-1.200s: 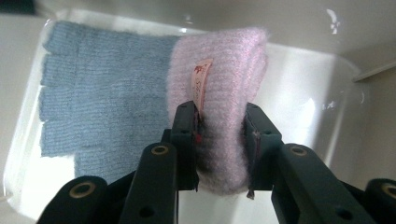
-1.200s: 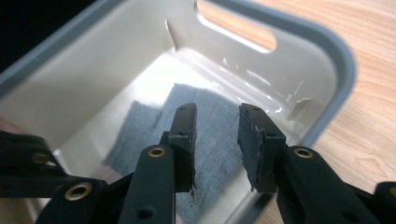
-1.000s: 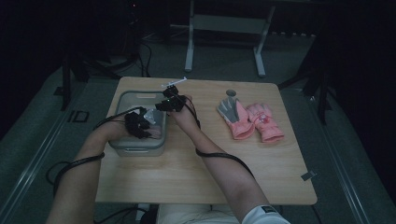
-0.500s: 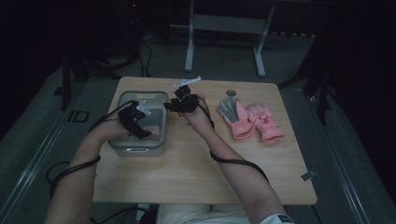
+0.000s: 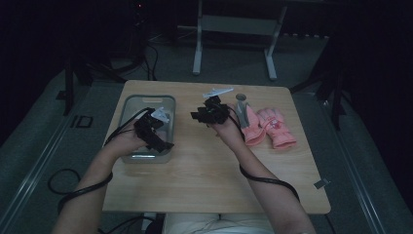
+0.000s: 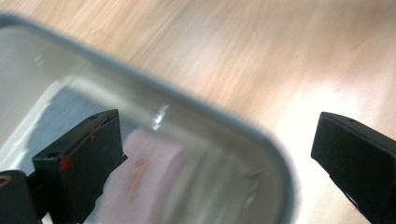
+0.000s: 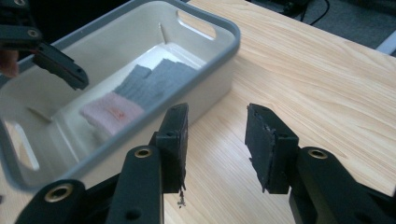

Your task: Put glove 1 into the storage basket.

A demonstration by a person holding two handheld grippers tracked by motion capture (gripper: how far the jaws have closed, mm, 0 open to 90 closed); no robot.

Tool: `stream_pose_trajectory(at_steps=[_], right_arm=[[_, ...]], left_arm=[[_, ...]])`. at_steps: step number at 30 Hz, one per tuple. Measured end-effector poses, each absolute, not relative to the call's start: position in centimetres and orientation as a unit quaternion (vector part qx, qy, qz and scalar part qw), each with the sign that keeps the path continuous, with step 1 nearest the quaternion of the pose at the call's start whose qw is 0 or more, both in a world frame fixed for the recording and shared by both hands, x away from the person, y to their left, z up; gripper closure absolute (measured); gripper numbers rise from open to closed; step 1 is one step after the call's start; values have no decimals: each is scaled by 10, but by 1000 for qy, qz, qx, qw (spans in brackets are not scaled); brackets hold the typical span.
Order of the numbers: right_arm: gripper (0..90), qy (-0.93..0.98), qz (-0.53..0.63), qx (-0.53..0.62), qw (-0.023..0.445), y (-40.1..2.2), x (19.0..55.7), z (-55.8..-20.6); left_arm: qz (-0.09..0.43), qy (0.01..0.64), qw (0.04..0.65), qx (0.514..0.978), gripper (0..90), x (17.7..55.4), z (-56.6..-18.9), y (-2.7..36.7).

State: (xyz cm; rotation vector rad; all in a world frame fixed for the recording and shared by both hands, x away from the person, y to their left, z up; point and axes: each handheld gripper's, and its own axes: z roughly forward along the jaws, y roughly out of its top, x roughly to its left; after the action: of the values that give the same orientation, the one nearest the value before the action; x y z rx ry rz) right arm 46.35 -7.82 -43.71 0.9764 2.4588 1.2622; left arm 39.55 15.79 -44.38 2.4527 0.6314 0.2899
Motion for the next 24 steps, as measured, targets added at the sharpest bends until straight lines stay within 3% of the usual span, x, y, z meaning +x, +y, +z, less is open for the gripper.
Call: stream_pose_trajectory(at_steps=[11, 24], right_arm=[[584, 830, 426, 339, 120, -132, 451, -438], [586, 831, 416, 339, 148, -175, 442, -445]], left_arm=[[112, 189, 325, 920, 19, 366, -445, 105], [129, 199, 343, 909, 26, 336, -479, 69]])
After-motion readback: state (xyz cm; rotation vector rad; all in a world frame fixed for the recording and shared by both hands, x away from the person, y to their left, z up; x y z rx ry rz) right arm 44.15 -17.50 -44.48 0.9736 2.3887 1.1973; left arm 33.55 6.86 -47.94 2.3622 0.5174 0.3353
